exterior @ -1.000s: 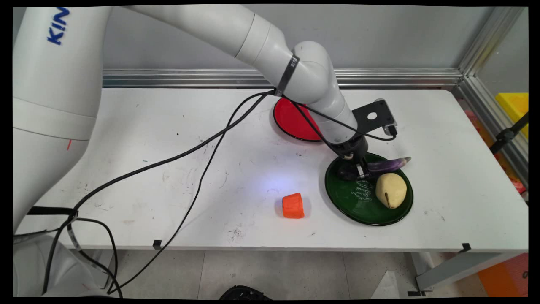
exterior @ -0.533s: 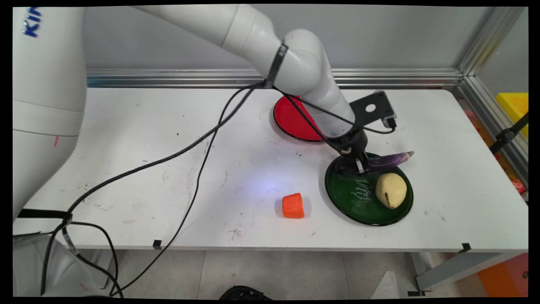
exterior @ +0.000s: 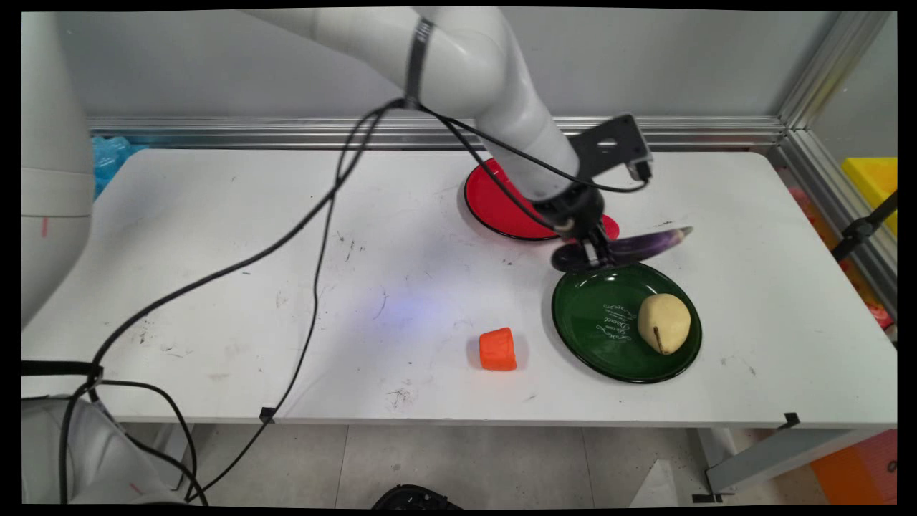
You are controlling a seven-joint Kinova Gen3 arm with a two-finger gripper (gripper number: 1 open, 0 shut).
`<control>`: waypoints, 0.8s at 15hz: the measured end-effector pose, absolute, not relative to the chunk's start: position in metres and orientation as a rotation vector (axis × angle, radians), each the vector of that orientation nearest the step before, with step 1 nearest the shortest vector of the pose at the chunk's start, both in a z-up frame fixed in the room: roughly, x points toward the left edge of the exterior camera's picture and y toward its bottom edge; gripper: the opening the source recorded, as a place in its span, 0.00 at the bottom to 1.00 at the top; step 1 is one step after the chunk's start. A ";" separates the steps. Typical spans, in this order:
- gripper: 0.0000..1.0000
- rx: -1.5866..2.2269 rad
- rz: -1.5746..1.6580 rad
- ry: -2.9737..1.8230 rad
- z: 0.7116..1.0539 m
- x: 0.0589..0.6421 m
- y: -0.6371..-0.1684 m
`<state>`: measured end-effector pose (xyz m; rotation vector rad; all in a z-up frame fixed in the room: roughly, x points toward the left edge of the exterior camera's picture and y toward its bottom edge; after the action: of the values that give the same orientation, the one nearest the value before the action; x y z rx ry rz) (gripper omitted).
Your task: Place the picked object on the table
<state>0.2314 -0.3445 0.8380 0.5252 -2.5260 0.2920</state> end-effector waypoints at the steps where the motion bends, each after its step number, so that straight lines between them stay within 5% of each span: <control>1: 0.00 0.520 0.295 -2.533 0.843 0.241 -0.342; 12: 0.00 0.456 0.253 -2.594 0.859 0.351 -0.322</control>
<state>0.3508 -0.3222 0.8591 0.4561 -2.5938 0.2527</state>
